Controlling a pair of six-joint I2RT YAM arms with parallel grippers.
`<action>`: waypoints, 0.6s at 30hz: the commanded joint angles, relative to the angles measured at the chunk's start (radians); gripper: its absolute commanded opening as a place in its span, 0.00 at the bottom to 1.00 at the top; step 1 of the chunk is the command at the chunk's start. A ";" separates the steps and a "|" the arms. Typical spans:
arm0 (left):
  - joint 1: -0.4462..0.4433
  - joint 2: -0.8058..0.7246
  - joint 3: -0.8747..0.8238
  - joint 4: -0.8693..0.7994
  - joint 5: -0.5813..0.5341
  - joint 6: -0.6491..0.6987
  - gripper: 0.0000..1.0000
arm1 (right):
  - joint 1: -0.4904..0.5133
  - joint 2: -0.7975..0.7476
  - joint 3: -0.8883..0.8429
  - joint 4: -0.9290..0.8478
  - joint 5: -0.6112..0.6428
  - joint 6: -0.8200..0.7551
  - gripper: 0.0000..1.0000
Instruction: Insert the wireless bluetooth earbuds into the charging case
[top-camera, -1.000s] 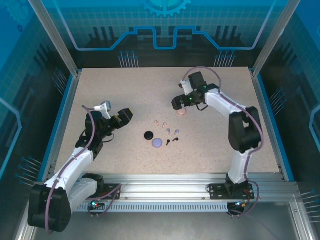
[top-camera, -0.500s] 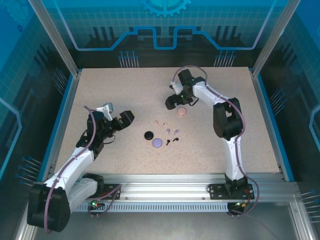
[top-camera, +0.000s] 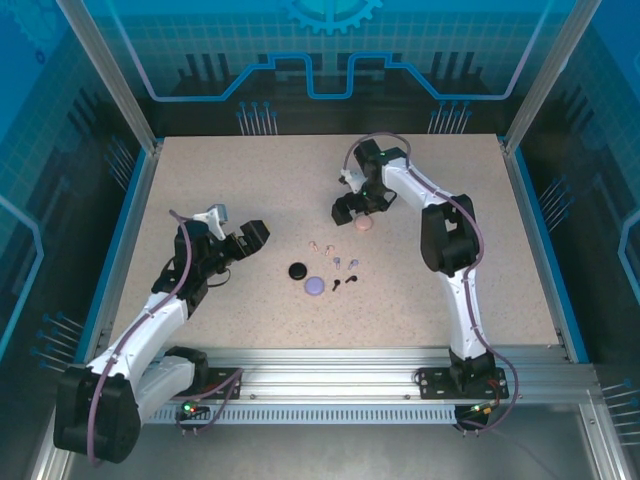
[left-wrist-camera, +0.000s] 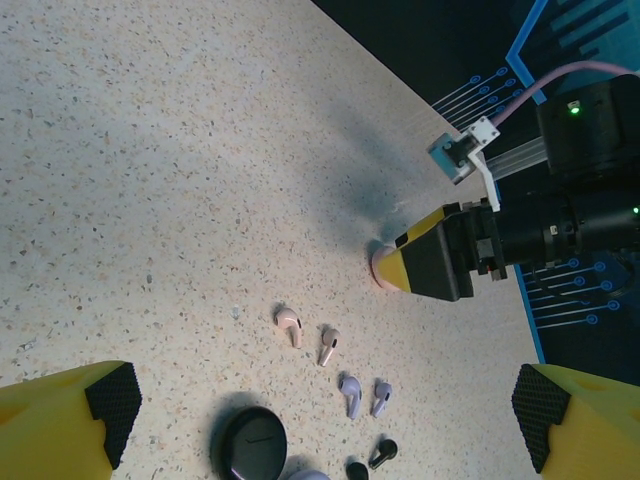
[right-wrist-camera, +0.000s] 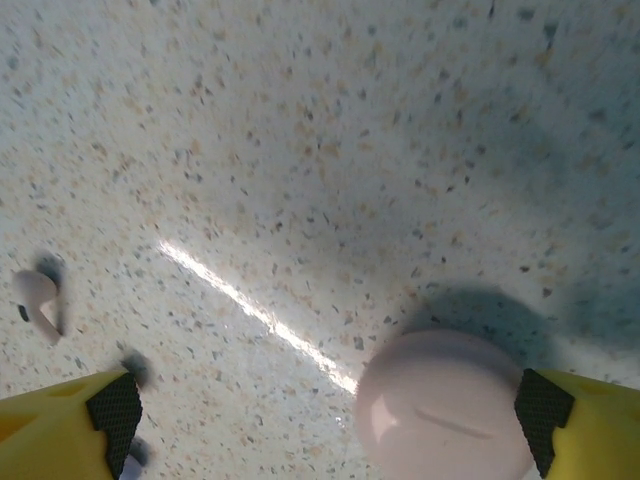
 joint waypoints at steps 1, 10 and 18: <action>-0.009 0.000 0.032 -0.014 0.003 0.004 0.99 | 0.011 0.024 0.026 -0.084 -0.018 -0.027 1.00; -0.012 0.001 0.031 -0.018 0.001 0.006 0.99 | 0.024 -0.064 -0.100 -0.003 -0.051 -0.024 1.00; -0.012 0.011 0.032 -0.012 -0.004 0.010 0.99 | 0.077 -0.119 -0.170 0.030 0.082 -0.072 0.97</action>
